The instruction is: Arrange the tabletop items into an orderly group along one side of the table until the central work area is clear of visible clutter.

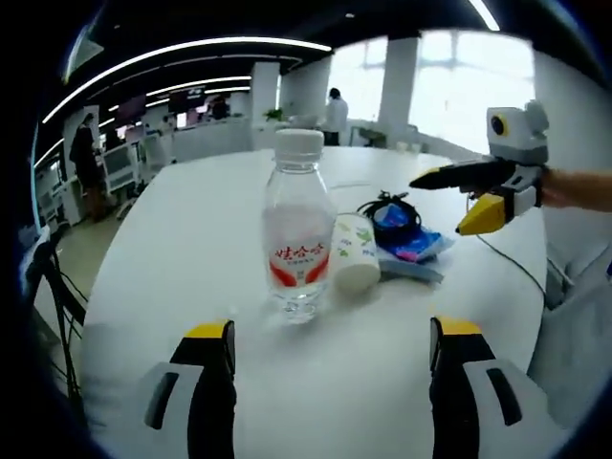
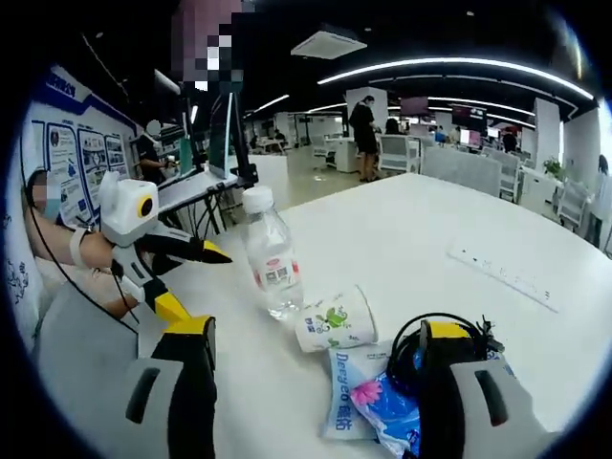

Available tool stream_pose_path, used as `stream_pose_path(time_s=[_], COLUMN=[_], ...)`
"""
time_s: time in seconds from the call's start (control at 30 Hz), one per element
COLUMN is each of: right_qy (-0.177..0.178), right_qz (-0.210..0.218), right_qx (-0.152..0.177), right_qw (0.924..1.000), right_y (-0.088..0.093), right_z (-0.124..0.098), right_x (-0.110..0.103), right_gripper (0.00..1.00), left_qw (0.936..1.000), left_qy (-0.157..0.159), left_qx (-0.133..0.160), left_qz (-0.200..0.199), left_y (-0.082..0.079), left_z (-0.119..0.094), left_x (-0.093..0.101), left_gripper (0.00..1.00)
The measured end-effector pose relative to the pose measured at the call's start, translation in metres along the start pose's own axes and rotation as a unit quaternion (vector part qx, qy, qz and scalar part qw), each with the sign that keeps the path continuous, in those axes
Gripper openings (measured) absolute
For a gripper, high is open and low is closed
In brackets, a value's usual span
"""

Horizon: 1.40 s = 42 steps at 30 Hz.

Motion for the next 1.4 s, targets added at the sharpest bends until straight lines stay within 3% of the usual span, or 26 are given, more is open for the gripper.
stream_pose_path(time_s=[0.23,0.33,0.47,0.6,0.67,0.77,1.13,1.3,1.4], right_qy=[-0.008,-0.008,-0.006,-0.005,-0.01,-0.02,-0.048,-0.071,-0.082], right_qz=[0.006,0.021,0.032,0.042,0.043,0.039,0.037,0.036,0.043], right_qx=[-0.021,-0.021,-0.021,-0.019,-0.02,-0.03,-0.055,-0.07,-0.073], right_qw=[0.9997,0.9995,0.9993,0.9989,0.9988,0.9986,0.9966,0.9943,0.9931], right_y=[0.007,0.008,0.011,0.009,0.009,0.01,0.002,-0.003,-0.007], right_z=[-0.01,-0.013,-0.015,-0.014,-0.013,-0.01,0.001,0.009,0.014], right_x=[0.005,0.011,0.019,0.022,0.02,0.021,0.028,0.032,0.035], right_gripper=[0.88,0.88,0.87,0.86,0.86,0.85,0.75,0.62,0.59], left_qw=[0.9996,0.9989,0.9989,0.9978,0.9977,0.9972,0.9959,0.9942,0.9932], left_qy=[0.025,0.035,0.043,0.055,0.057,0.068,0.085,0.099,0.107], left_qx=[-0.009,-0.01,-0.012,-0.015,-0.019,-0.018,-0.022,-0.022,-0.021], left_qz=[-0.005,0.028,0.011,0.032,0.03,0.024,0.021,0.035,0.041], left_y=[0.002,0.003,0.005,0.004,0.004,0.003,0.005,0.005,0.004], left_z=[-0.009,-0.012,-0.012,-0.008,-0.006,-0.006,-0.001,0.003,0.007], left_x=[0.004,0.009,0.012,0.02,0.022,0.026,0.037,0.045,0.047], left_gripper=[0.79,0.79,0.77,0.72,0.75,0.72,0.66,0.6,0.58])
Point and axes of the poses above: the point that each gripper's makers call its tool centre point, and the gripper's own axes: z roughly forward along the fingers, x roughly to its right, y roughly out of its underside, the point moved 7 cm from there along -z, roughly backward along the fingers, and after that the axes turned 3 degrees about x, right-handed, at the moved point
